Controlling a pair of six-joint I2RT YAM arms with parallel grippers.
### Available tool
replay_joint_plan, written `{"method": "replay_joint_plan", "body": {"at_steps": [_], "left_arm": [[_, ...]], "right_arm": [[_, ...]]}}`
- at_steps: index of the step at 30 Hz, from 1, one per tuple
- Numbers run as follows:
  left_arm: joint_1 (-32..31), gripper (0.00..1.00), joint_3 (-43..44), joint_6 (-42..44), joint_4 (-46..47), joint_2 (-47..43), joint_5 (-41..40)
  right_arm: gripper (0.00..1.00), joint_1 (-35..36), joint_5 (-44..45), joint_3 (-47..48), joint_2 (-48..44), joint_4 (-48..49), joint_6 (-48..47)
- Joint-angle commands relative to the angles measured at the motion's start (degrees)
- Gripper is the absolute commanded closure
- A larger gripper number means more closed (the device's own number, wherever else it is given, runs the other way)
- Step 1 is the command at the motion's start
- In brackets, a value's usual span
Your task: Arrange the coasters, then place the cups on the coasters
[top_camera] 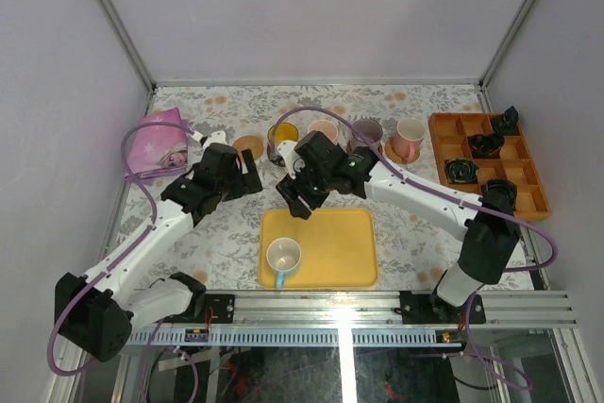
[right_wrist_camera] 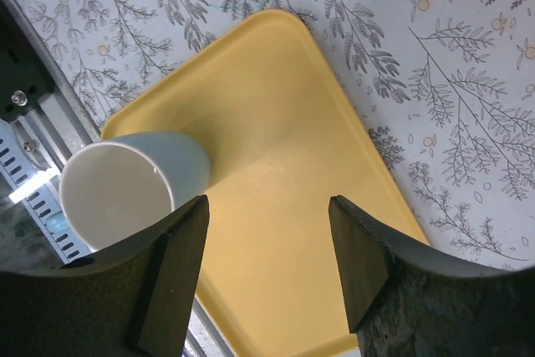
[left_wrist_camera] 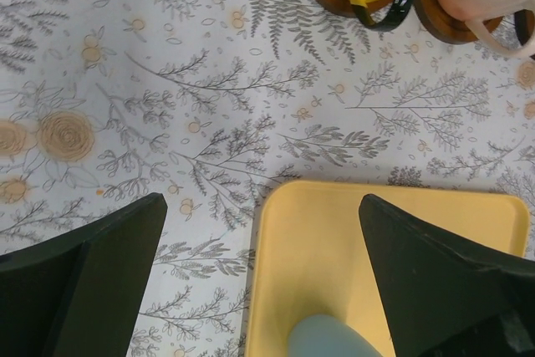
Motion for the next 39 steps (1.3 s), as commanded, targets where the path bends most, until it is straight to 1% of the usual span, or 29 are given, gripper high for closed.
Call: {"method": "replay_joint_plan", "body": {"at_steps": [1, 5, 9, 16, 25, 31, 35, 39], "left_arm": [[-0.02, 0.0, -1.01, -6.07, -4.93, -2.18, -6.41], [0.18, 0.0, -2.1, -10.07, -7.87, -4.44, -9.2], [0.59, 0.0, -3.71, -12.45, -9.75, -6.26, -8.96], [0.68, 0.0, -7.24, -13.68, -9.91, -10.65, -7.85], [0.68, 0.0, -9.65, -14.65, -9.48, -13.67, -6.75], [0.67, 0.0, -11.77, -16.52, -9.37, -15.09, -4.65], [0.69, 0.0, -11.86, -16.68, -9.21, -15.97, -5.01], [0.65, 0.0, -12.13, -17.34, -9.26, -17.23, -4.82]], "right_arm": [[0.33, 1.68, -1.16, -1.01, -3.09, 1.11, 2.02], [0.33, 2.48, -1.88, -1.75, -3.03, 1.37, 2.02], [0.34, 3.08, -3.71, -2.52, -2.08, 1.72, 1.91], [0.35, 4.14, -7.0, -4.16, -1.19, 2.76, 1.83], [0.37, 6.52, -6.66, -2.69, 0.6, 0.82, 1.43], [0.42, 7.4, -6.85, -0.52, 4.24, -1.25, 2.24], [0.45, 8.2, -6.32, 0.66, 6.31, -2.61, 2.4], [0.52, 8.4, -5.35, 1.18, 7.27, -2.9, 2.87]]}}
